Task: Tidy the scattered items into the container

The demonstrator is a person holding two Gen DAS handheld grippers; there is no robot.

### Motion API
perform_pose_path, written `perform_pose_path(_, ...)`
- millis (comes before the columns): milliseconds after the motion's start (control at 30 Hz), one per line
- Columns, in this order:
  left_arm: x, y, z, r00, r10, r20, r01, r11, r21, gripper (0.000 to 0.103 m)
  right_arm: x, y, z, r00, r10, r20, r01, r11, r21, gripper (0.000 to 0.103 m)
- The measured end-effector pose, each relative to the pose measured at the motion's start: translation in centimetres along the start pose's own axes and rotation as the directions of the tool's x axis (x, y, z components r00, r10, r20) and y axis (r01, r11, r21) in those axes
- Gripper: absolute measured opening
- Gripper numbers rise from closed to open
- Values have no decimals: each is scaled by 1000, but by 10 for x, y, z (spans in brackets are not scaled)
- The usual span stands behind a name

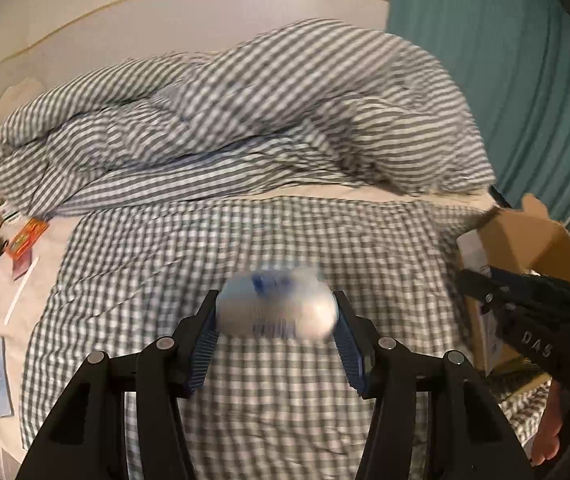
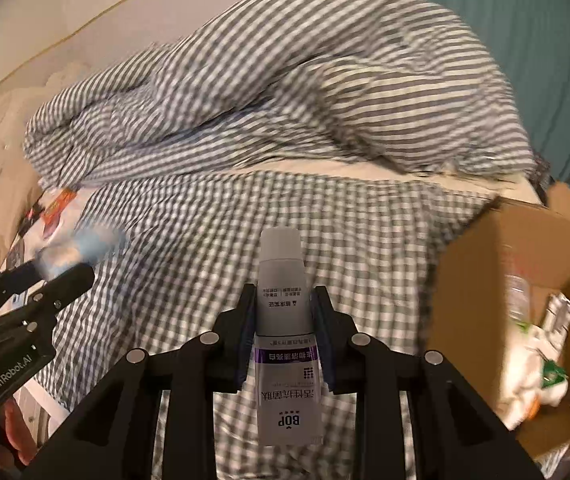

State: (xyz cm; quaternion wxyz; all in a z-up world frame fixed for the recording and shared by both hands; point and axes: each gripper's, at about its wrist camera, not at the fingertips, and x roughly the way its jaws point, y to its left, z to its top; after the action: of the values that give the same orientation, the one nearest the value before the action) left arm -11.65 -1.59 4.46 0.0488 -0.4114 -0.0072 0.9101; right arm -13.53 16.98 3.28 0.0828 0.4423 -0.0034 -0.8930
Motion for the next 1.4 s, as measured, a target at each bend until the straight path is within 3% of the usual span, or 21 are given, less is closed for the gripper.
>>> perform_pose_path(300, -5, -84, 0, 993, -117, -8, 117, 990, 82, 55, -48, -101, -22, 995, -92, 49, 84, 986, 146, 27)
perform_pose_path(433, 9, -93, -3, 993, -104, -50, 108, 991, 78, 58, -57, -147, -29, 989, -137, 46, 125, 969, 215, 27)
perform_pose_path(500, 15, -91, -8, 993, -91, -71, 97, 992, 76, 63, -57, -167, -31, 986, -160, 41, 145, 957, 253, 27)
perform_pose_path(600, 21, -81, -19, 993, -77, -91, 84, 994, 72, 79, -48, -184, -35, 984, -177, 10, 167, 943, 289, 27)
perform_pose_path(667, 28, -73, -26, 993, -56, -106, 63, 996, 66, 89, -41, -190, -41, 977, -215, -16, 210, 929, 306, 30)
perform_pose_path(700, 33, -65, -32, 992, -39, -122, 47, 997, 62, 92, -36, -191, -44, 970, -240, -39, 240, 921, 307, 54)
perform_pose_path(767, 41, -55, -41, 988, -16, -151, 24, 998, 51, 93, -33, -191, -50, 956, -287, -55, 289, 901, 324, 88)
perform_pose_path(933, 68, -33, -74, 976, 37, -213, -28, 999, 44, 93, -43, -184, -59, 963, -270, 4, 249, 893, 375, 88)
perform_pose_path(1100, 103, -24, -102, 954, 18, -298, -14, 1000, 14, 93, -39, -167, -62, 969, -246, 10, 227, 908, 351, 88)
perform_pose_path(1333, 149, -27, -116, 934, 44, -355, -51, 999, -12, 93, -27, -141, -65, 973, -232, 0, 222, 930, 293, 88)
perform_pose_path(1400, 156, -25, -118, 935, 39, -352, -52, 998, -27, 80, -25, -138, -67, 974, -226, -5, 219, 935, 281, 88)
